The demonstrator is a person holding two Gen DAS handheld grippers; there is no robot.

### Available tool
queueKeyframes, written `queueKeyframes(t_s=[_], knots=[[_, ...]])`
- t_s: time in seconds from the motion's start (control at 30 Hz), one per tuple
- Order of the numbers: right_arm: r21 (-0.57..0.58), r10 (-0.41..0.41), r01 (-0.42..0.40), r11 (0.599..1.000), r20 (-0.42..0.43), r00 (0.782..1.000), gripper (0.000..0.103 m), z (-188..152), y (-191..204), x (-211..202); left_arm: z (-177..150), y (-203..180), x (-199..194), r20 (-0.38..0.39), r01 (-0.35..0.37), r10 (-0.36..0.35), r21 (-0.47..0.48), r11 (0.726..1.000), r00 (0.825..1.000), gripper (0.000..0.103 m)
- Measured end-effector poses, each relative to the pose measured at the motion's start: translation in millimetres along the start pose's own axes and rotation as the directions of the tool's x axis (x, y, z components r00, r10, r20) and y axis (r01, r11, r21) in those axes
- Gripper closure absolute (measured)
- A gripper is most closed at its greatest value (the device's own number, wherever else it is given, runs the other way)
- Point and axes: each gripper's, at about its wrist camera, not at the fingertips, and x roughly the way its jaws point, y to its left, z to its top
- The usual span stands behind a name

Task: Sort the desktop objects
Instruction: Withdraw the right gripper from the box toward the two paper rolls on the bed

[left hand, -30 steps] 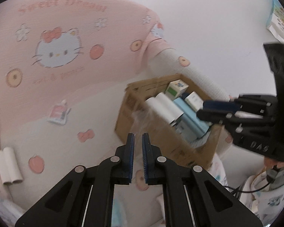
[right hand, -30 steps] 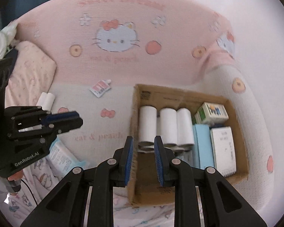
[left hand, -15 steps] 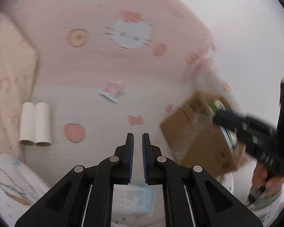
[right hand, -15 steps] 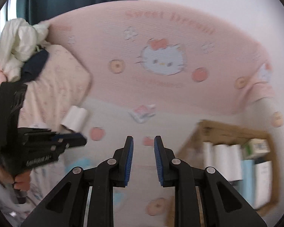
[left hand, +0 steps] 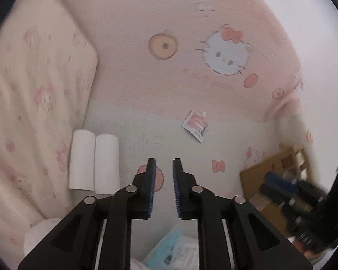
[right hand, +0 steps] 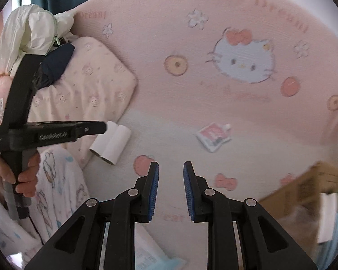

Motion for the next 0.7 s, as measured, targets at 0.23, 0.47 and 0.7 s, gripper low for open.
queueKeyframes(t_s=[0.23, 0.47, 0.7], knots=[[0.118, 0.094, -0.081, 0.990, -0.108, 0.990, 0.075, 10, -2, 60, 1, 40, 35, -0.043, -0.116, 0.114, -0.062, 0.991, 0.993, 0.077], [0.167, 0.129, -0.101, 0.981, -0.167, 0.977, 0.048, 13, 10, 108, 0, 70, 45, -0.099, -0.049, 0.028, -0.213, 0.976, 0.995, 0.067], [0.157, 0.188, -0.155, 0.975, -0.227, 0.955, 0.047, 7, 36, 148, -6, 83, 63, -0.165, -0.093, 0.045, -0.297, 0.950, 0.985, 0.064]])
